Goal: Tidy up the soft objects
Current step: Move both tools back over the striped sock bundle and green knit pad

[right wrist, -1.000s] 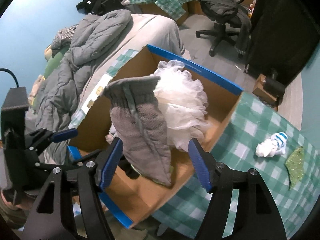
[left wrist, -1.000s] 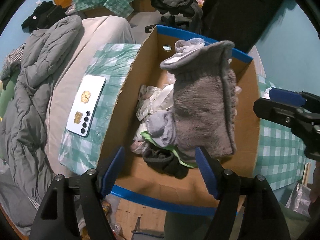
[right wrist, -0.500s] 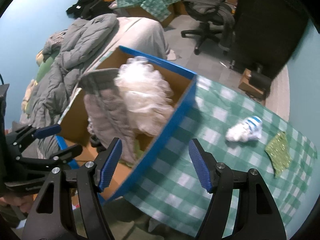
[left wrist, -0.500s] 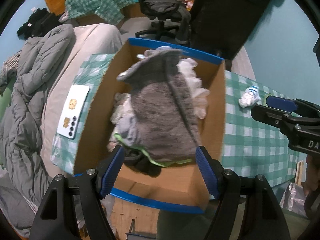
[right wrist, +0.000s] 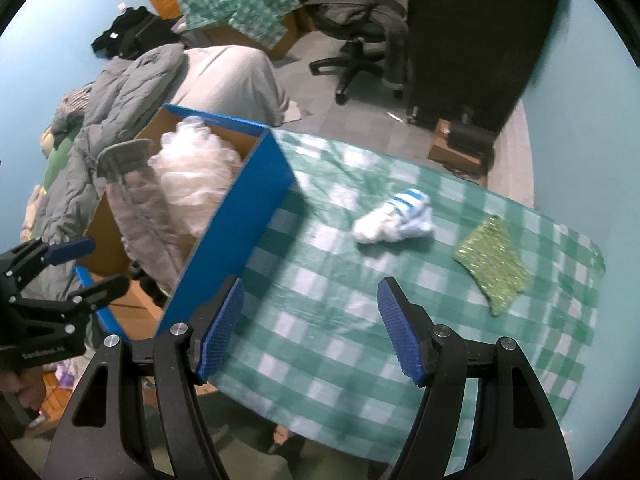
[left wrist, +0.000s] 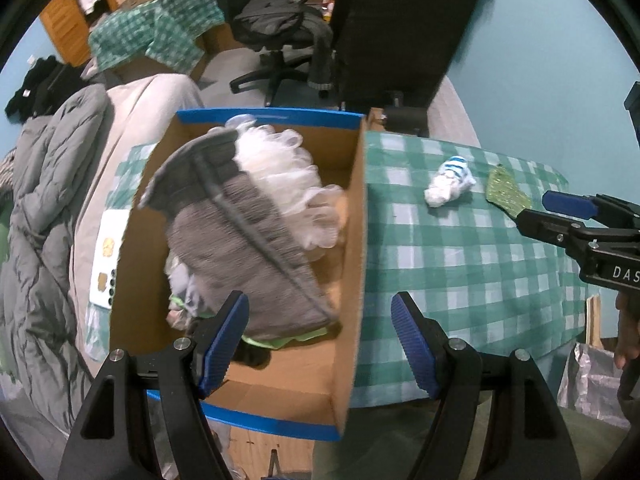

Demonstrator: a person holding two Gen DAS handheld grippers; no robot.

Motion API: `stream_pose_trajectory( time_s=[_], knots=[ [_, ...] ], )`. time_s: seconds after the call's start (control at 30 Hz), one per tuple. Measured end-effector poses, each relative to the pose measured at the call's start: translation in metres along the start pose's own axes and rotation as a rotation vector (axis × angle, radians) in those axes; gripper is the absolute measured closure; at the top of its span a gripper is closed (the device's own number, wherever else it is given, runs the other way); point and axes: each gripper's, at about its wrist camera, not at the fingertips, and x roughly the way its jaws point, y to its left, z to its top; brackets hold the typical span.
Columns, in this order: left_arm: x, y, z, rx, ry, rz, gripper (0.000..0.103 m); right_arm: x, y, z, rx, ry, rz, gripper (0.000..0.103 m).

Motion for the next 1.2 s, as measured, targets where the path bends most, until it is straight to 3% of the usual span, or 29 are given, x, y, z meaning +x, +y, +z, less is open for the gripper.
stream_pose_trajectory(
  time_s=[0.67,1.2],
  knots=[
    [0.017,-0.078,0.023,0.154,-0.017,-0.015,0.025,-0.02,-0.083,-0.023,0.039,-0.01,-0.095,0.03],
    [0.077,-0.124,0.056,0.23,0.055,-0.081,0.022,0.015,-0.172,-0.018,0.007,0.036,-0.094,0.03]
  ],
)
